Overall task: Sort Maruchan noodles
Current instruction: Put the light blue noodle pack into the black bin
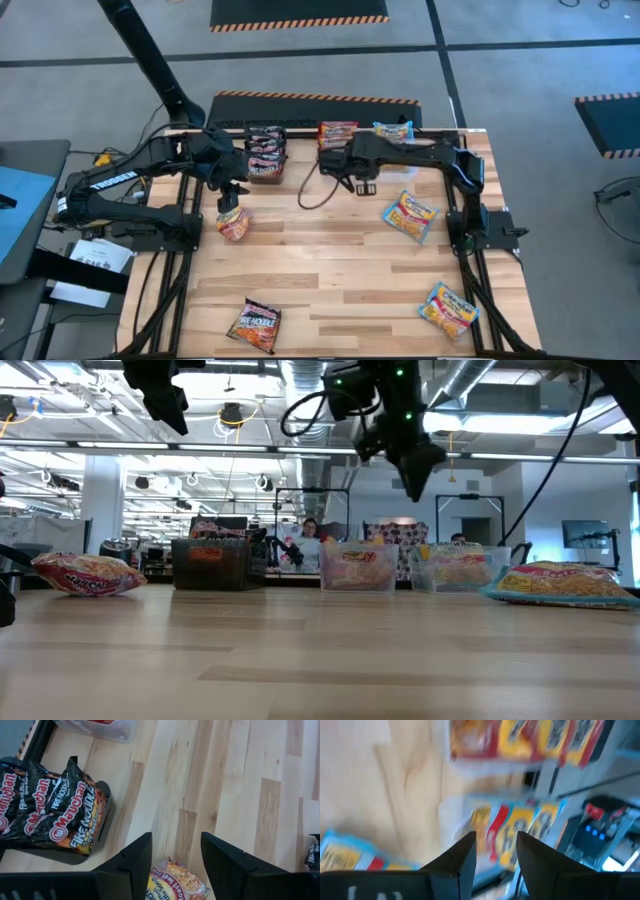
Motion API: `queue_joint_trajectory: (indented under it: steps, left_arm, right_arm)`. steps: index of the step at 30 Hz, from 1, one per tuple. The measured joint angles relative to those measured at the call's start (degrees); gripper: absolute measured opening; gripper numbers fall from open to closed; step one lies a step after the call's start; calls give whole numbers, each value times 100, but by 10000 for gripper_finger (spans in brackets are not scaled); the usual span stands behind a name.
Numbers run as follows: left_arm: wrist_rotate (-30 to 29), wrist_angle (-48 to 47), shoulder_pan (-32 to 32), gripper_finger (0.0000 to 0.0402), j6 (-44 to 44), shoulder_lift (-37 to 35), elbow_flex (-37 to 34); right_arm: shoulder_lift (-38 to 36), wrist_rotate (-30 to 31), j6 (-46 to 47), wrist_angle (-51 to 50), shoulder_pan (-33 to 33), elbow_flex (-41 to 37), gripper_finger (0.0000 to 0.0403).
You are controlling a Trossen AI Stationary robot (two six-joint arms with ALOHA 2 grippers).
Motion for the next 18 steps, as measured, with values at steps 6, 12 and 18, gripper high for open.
queue_joint_trajectory:
  steps: [6, 12, 18]
  left_arm:
    - [-2, 0, -1, 155, -28, 0, 0]
    - [-2, -3, 1, 155, -33, 0, 0]
    - [-2, -205, -1, 155, -39, 0, 0]
  right_arm:
    - [0, -566, 719, -547, 196, 0, 164]
    - [0, -1848, 1197, -549, 421, 0, 164]
    - [-101, -2636, 1664, -542, 826, -62, 164]
